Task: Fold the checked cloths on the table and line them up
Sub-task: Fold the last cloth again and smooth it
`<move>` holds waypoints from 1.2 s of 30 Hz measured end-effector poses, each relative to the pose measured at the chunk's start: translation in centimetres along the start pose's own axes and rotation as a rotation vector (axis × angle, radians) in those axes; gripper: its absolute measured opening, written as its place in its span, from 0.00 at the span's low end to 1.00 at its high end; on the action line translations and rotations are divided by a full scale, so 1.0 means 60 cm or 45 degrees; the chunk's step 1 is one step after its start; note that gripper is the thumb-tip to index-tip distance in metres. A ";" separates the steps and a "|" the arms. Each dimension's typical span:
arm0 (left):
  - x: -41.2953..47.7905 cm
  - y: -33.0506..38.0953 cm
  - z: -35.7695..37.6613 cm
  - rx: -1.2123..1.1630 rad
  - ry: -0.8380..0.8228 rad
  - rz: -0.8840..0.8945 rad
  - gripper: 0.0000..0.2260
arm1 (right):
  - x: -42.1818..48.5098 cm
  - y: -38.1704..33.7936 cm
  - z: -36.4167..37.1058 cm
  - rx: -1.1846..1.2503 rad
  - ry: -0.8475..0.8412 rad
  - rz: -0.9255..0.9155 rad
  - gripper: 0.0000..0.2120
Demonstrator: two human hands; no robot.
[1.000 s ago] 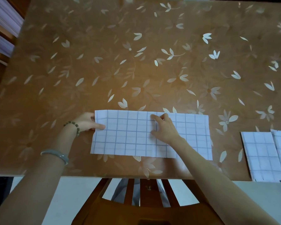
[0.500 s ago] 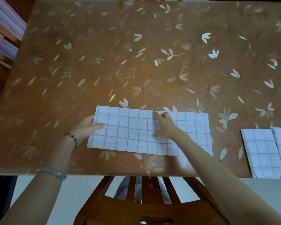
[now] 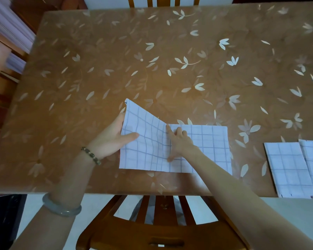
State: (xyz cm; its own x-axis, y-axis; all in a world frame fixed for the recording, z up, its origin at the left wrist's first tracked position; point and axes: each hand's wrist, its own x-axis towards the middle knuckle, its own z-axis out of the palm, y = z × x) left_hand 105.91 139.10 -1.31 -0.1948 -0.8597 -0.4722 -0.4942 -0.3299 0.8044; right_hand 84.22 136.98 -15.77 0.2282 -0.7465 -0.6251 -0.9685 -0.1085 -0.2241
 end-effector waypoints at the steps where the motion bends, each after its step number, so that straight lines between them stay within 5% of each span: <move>1: 0.001 0.012 0.010 0.010 -0.017 0.012 0.22 | -0.001 0.001 0.002 -0.015 0.000 0.006 0.66; 8: 0.015 0.072 0.095 0.124 -0.032 0.035 0.25 | 0.002 0.013 0.016 0.013 0.038 -0.034 0.63; 11: 0.027 0.102 0.153 0.186 -0.035 0.039 0.27 | -0.016 0.049 0.010 0.847 0.100 -0.070 0.52; 13: 0.040 0.116 0.205 0.181 -0.063 0.003 0.26 | -0.053 0.089 -0.002 1.507 0.273 0.036 0.31; 16: 0.071 0.119 0.282 0.246 -0.066 -0.004 0.23 | -0.110 0.151 -0.025 2.065 0.469 0.157 0.07; 19: 0.106 0.109 0.350 0.289 -0.071 -0.033 0.20 | -0.133 0.189 -0.034 2.313 0.365 0.240 0.17; 22: 0.131 0.101 0.392 0.305 -0.056 -0.085 0.20 | -0.140 0.209 -0.035 2.263 0.287 0.342 0.30; 26: 0.146 0.089 0.419 0.084 -0.196 -0.203 0.29 | -0.128 0.226 -0.028 2.129 0.508 0.529 0.09; 29: 0.145 0.062 0.405 -0.057 -0.287 -0.174 0.33 | -0.108 0.239 -0.010 1.767 0.590 0.710 0.10; 33: 0.151 -0.011 0.325 0.447 0.124 0.245 0.19 | -0.089 0.251 0.007 1.465 0.629 0.754 0.10; 36: 0.161 -0.075 0.281 0.869 0.168 0.315 0.23 | -0.080 0.253 0.010 1.324 0.698 0.758 0.10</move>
State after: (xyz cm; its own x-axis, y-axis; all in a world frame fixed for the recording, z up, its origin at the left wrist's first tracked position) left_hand 91.95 138.86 -15.54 -0.2868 -0.9314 -0.2242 -0.8746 0.1591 0.4579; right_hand 68.48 139.29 -16.61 -0.5117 -0.6984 -0.5003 -0.3219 0.6958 -0.6421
